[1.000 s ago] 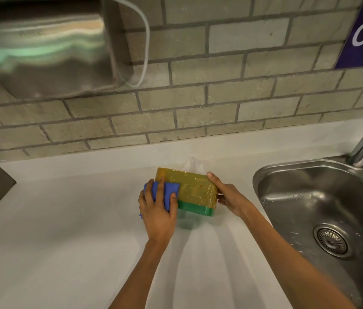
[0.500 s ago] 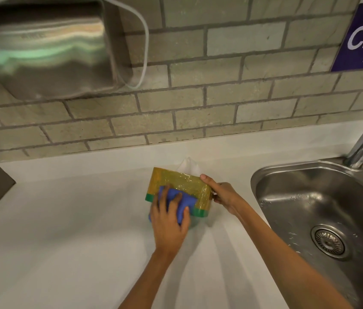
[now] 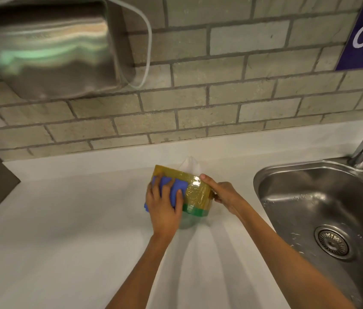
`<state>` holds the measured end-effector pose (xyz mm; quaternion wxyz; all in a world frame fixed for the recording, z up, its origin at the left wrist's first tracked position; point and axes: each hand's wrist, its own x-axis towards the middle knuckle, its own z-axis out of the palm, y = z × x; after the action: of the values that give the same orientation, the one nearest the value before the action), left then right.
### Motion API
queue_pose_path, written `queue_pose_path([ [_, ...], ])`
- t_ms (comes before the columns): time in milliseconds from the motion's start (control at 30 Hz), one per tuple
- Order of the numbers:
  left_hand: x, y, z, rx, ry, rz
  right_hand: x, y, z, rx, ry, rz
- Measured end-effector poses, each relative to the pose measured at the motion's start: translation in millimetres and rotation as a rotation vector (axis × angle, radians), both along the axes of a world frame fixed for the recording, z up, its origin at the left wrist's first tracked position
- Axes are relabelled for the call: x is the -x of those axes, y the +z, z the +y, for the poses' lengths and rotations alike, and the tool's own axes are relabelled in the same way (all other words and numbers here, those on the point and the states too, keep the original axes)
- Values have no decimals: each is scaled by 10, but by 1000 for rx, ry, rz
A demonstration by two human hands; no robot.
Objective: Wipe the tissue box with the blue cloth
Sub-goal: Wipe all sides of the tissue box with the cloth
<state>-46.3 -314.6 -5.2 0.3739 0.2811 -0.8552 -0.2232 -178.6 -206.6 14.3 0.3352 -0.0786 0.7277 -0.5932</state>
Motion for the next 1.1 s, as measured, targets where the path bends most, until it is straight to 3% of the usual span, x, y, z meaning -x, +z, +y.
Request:
queue_pose_path([
  [100,222,138,13,-138,117,38,-21,-10,-8,-1,-16,7],
  [300,51,-53,35,33,-124,-24,8,-26,27,6,1,30],
  [567,256,116,21,-160,196,48,-37,-27,-5,3,-34,19],
  [667,201,71,273,-150,137,27,-73,-51,-32,26,-77,26],
  [833,1,-136,503,42,-89,44,-208,-35,-16,68,-79,86],
  [933,-38,-113,378,-142,-72,131,-318,-36,-14,147,-61,135],
  [1100,0,65,224,-638,127,375,-633,-9,-126,221,-87,231],
])
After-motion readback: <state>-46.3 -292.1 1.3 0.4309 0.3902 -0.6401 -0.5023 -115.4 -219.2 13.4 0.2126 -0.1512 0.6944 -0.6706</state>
